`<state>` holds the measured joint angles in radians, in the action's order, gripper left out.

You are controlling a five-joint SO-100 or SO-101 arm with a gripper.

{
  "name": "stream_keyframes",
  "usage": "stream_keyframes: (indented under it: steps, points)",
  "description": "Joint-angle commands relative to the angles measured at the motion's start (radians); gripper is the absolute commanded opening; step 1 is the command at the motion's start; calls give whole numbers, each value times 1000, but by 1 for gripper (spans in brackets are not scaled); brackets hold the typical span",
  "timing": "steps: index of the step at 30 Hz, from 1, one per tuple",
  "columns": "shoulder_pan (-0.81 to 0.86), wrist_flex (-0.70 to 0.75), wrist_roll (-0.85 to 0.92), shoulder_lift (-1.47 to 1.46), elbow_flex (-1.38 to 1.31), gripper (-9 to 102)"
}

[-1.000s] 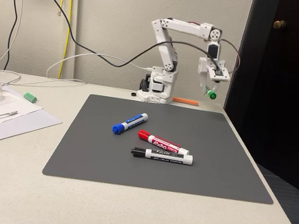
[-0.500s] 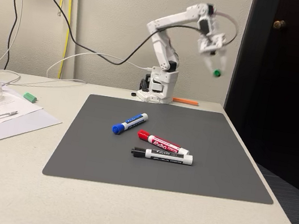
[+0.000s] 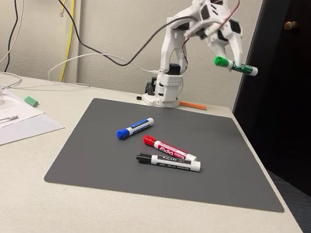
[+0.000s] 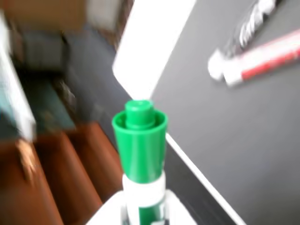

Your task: Pick up the green marker.

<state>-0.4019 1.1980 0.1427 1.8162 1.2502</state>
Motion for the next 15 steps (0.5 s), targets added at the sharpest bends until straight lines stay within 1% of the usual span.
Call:
stream_keyframes:
  steps: [1,8,15]
  points:
    - [104,-57,-9,8,-43,3]
    - [272,-150,-38,-11,-43,3]
    - [357,-296,-66,-81,-31,3]
